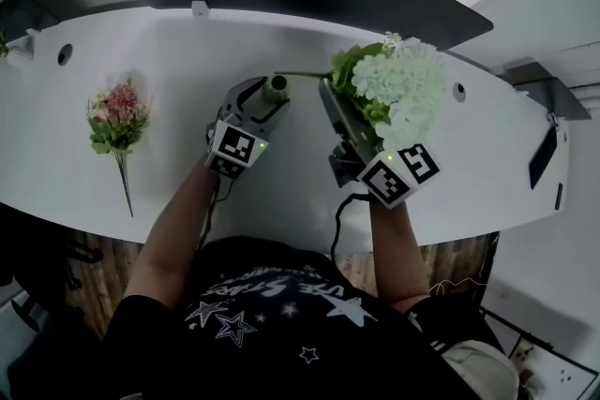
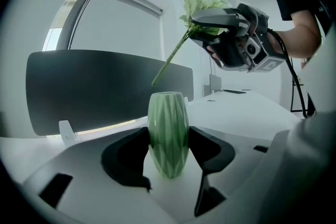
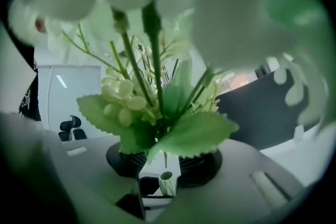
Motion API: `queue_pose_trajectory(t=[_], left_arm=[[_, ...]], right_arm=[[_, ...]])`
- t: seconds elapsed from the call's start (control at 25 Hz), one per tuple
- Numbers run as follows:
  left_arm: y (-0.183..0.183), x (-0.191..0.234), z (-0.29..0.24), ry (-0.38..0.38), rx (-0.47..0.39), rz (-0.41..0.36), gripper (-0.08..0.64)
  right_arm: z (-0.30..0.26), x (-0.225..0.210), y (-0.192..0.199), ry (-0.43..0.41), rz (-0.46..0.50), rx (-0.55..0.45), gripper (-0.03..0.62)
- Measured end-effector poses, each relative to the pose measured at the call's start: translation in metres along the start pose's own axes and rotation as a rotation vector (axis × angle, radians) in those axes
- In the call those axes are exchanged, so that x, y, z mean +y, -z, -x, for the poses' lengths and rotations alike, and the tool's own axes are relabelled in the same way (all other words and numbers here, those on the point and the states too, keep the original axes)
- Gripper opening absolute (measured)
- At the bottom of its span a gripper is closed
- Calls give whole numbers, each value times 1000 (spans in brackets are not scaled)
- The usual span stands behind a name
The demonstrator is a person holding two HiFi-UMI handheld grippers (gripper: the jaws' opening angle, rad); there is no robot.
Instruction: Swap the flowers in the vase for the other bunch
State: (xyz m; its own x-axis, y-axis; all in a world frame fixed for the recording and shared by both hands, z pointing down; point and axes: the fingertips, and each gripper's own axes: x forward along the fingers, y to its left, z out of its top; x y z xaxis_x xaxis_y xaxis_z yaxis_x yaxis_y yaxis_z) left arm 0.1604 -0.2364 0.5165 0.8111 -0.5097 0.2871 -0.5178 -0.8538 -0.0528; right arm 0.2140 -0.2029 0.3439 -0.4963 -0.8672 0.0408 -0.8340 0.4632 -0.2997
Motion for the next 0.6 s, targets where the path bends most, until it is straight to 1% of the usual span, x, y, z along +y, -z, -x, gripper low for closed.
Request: queue_pose_trajectory(t=[0.24, 0.44, 0.52, 0.6], left_arm=[[8, 4, -3, -9, 7, -6, 249], [13, 6, -1, -23, 44, -59, 250], [17, 3, 1, -16, 63, -60, 250], [20, 2, 2, -6, 68, -43, 252]], right_arm=[[22, -11, 1, 57, -25, 3, 120], [40, -16, 4, 97, -26, 19, 120], [50, -19, 8, 118, -29, 30, 120], [59, -25, 19, 151, -40, 60, 120]])
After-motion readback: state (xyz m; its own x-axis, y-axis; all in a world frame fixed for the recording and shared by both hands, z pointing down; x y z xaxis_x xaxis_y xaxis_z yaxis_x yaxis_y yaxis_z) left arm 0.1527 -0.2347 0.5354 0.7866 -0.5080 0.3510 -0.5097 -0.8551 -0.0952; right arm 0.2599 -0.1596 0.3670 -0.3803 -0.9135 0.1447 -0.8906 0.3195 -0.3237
